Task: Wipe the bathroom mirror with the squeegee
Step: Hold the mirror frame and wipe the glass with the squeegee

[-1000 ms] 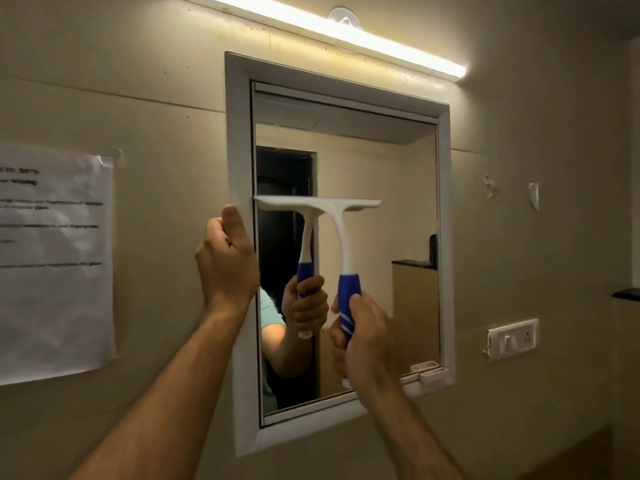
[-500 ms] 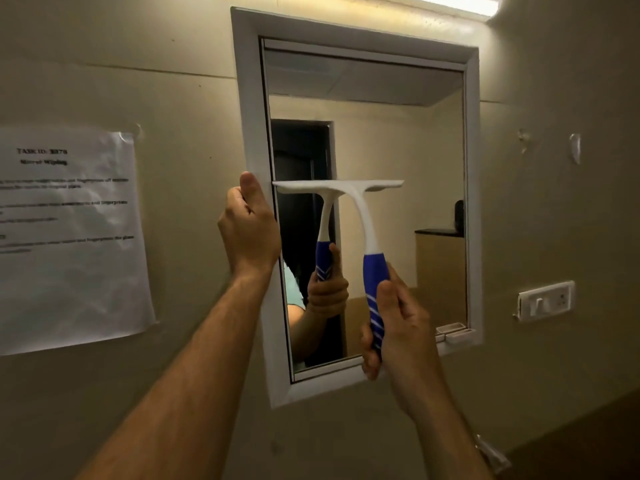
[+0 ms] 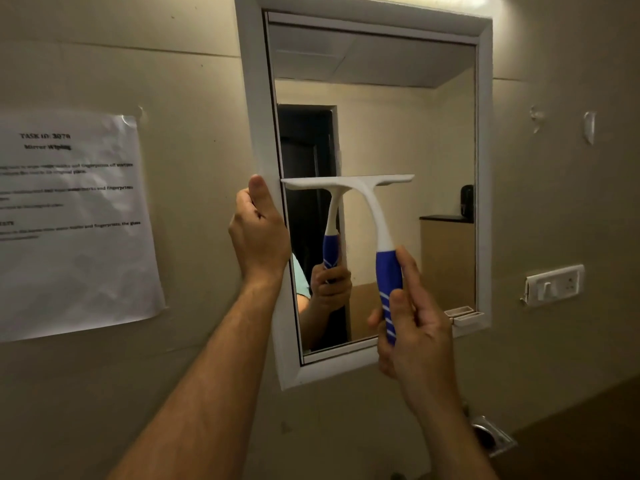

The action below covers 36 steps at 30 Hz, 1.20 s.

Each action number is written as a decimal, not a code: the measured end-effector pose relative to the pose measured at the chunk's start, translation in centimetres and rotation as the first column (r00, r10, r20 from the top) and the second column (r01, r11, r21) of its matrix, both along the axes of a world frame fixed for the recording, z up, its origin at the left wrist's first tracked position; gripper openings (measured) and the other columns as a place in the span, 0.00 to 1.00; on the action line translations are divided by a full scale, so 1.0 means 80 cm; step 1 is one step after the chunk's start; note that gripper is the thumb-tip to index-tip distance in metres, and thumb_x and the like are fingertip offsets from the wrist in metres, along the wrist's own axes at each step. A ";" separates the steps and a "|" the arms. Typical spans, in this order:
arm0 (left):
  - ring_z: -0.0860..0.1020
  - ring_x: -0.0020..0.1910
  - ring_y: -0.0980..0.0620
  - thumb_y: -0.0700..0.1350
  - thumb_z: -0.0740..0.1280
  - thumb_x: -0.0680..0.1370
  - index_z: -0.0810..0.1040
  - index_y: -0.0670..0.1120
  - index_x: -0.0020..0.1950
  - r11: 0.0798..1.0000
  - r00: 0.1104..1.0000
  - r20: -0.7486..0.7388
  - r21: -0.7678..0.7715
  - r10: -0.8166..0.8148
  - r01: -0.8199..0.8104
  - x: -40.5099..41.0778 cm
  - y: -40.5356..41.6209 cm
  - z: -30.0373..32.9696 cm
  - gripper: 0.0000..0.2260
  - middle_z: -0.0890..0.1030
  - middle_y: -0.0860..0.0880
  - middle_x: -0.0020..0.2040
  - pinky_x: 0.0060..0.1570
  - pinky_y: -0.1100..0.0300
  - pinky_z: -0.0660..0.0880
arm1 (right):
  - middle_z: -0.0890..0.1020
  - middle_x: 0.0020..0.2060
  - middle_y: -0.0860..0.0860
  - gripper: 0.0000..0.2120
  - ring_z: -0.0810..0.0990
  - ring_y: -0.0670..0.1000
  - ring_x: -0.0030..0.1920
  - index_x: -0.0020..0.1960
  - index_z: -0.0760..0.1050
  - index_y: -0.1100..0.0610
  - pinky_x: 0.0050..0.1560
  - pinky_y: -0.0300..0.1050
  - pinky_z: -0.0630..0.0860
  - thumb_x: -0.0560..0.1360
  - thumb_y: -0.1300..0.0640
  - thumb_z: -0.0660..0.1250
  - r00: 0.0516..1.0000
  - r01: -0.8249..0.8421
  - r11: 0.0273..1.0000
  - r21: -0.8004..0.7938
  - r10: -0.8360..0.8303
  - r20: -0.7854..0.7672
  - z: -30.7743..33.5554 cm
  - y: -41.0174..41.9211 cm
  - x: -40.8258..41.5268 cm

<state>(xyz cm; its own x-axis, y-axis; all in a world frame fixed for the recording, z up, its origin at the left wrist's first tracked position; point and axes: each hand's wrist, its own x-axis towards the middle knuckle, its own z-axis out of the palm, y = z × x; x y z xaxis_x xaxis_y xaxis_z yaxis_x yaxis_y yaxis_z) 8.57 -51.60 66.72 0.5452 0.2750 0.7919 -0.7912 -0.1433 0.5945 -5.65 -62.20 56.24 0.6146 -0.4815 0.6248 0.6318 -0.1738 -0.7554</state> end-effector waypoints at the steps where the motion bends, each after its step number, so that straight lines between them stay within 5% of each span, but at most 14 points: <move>1: 0.70 0.27 0.66 0.55 0.48 0.83 0.69 0.44 0.45 1.000 1.000 0.000 0.000 0.000 0.000 0.000 0.000 -0.005 0.18 0.68 0.53 0.31 0.27 0.78 0.66 | 0.81 0.35 0.49 0.20 0.71 0.48 0.28 0.64 0.68 0.26 0.23 0.36 0.69 0.80 0.50 0.57 1.000 0.008 1.000 -0.005 -0.008 0.008 -0.001 0.002 0.001; 8: 0.69 0.25 0.65 0.53 0.49 0.83 0.68 0.44 0.42 1.000 1.000 0.023 0.001 0.006 -0.006 0.000 0.000 -0.034 0.18 0.66 0.53 0.29 0.24 0.74 0.65 | 0.81 0.40 0.35 0.20 0.75 0.44 0.33 0.68 0.69 0.35 0.29 0.33 0.73 0.82 0.55 0.57 0.993 0.066 0.997 -0.043 -0.061 0.099 0.039 -0.004 0.019; 11: 0.69 0.25 0.65 0.52 0.49 0.83 0.68 0.43 0.41 1.000 0.999 0.038 -0.002 0.021 -0.021 0.001 0.001 -0.035 0.18 0.66 0.53 0.29 0.24 0.73 0.66 | 0.80 0.37 0.45 0.20 0.73 0.43 0.30 0.67 0.69 0.31 0.26 0.34 0.71 0.82 0.54 0.57 0.998 0.051 0.998 -0.033 -0.049 0.050 0.011 -0.008 0.017; 15: 0.69 0.25 0.64 0.52 0.49 0.84 0.67 0.44 0.40 1.000 0.999 0.036 -0.009 0.024 -0.024 0.002 0.000 -0.038 0.18 0.65 0.53 0.28 0.23 0.73 0.64 | 0.80 0.36 0.45 0.20 0.73 0.44 0.28 0.62 0.70 0.25 0.25 0.36 0.70 0.78 0.48 0.58 0.999 0.011 1.000 -0.013 -0.012 -0.030 -0.034 -0.011 0.004; 21: 0.69 0.25 0.66 0.50 0.48 0.84 0.67 0.44 0.41 1.000 0.999 0.027 -0.009 0.022 -0.022 -0.001 -0.001 -0.039 0.17 0.66 0.53 0.29 0.25 0.75 0.65 | 0.80 0.38 0.50 0.19 0.72 0.49 0.26 0.66 0.67 0.29 0.23 0.40 0.73 0.82 0.51 0.56 1.000 -0.019 0.994 -0.105 0.017 -0.020 0.019 -0.027 -0.006; 26: 0.71 0.28 0.71 0.51 0.48 0.84 0.68 0.55 0.39 1.000 1.000 0.015 -0.012 0.011 -0.011 0.000 0.000 -0.039 0.16 0.69 0.54 0.31 0.30 0.78 0.67 | 0.76 0.41 0.58 0.21 0.72 0.45 0.32 0.65 0.63 0.22 0.33 0.39 0.72 0.81 0.48 0.58 0.997 0.068 0.984 -0.166 -0.075 -0.033 0.010 -0.016 0.004; 32: 0.70 0.28 0.73 0.48 0.49 0.84 0.67 0.55 0.39 0.999 1.000 0.015 -0.038 0.018 -0.017 -0.005 -0.001 -0.039 0.16 0.67 0.57 0.31 0.31 0.78 0.67 | 0.77 0.33 0.55 0.22 0.72 0.50 0.26 0.67 0.69 0.32 0.23 0.41 0.73 0.81 0.57 0.61 0.997 0.012 0.998 -0.059 -0.016 -0.069 -0.047 -0.011 -0.011; 36: 0.70 0.29 0.76 0.48 0.49 0.84 0.65 0.57 0.38 0.999 1.000 0.014 -0.040 0.012 -0.012 -0.009 -0.001 -0.044 0.16 0.66 0.60 0.33 0.32 0.80 0.67 | 0.82 0.41 0.57 0.20 0.75 0.46 0.28 0.63 0.71 0.37 0.26 0.39 0.73 0.79 0.61 0.62 0.995 0.095 0.993 -0.073 -0.097 -0.023 -0.005 -0.019 -0.004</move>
